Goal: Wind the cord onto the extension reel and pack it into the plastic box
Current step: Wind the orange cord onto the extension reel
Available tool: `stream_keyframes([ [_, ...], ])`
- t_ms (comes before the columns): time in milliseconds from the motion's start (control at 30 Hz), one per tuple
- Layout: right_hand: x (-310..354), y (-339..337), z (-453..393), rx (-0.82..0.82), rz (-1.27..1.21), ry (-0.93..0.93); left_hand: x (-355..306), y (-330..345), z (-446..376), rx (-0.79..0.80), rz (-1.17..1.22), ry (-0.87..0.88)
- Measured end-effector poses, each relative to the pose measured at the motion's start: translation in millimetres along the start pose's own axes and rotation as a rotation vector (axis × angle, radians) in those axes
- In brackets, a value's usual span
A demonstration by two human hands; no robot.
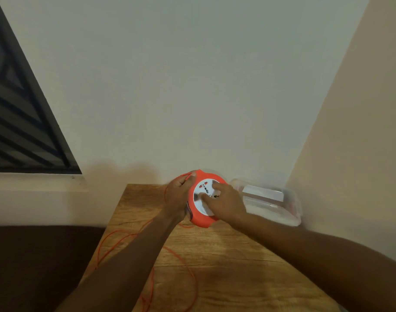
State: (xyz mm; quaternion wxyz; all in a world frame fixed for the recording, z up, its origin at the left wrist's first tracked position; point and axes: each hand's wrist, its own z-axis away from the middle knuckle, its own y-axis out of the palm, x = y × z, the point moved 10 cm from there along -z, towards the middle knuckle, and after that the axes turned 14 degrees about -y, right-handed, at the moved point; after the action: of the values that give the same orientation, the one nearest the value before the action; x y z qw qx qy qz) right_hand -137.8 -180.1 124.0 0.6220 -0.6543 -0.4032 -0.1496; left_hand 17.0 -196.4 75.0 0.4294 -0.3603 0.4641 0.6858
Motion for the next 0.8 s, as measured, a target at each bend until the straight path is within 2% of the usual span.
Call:
stream_keyframes([
  [67,-16,17,15,-0.073,-0.391,0.264,0,-1,1,-0.022,-0.002,-0.002],
  [100,-17,25,20,-0.071,-0.497,0.321,0,0,2,-0.021,-0.004,-0.006],
  [167,-14,32,28,-0.048,-0.595,0.335,-2,1,2,-0.012,-0.014,-0.004],
  [233,-9,30,33,-0.027,-0.554,0.275,-1,-1,2,-0.016,-0.007,-0.013],
  [300,6,17,33,0.003,-0.306,0.094,0,-4,1,-0.025,-0.011,-0.026],
  [367,33,6,30,0.086,0.163,-0.234,-2,-7,-1,-0.018,-0.044,-0.028],
  [433,59,13,33,0.258,0.606,-0.612,-4,-5,-3,0.033,-0.048,-0.038],
  [500,66,19,36,0.463,0.923,-0.881,-6,-2,-4,0.068,-0.040,-0.062],
  [633,68,9,32,0.683,1.161,-1.130,-7,0,-5,0.102,-0.083,-0.079],
  [800,77,1,18,0.844,1.338,-1.213,-2,5,-8,0.141,-0.108,-0.130],
])
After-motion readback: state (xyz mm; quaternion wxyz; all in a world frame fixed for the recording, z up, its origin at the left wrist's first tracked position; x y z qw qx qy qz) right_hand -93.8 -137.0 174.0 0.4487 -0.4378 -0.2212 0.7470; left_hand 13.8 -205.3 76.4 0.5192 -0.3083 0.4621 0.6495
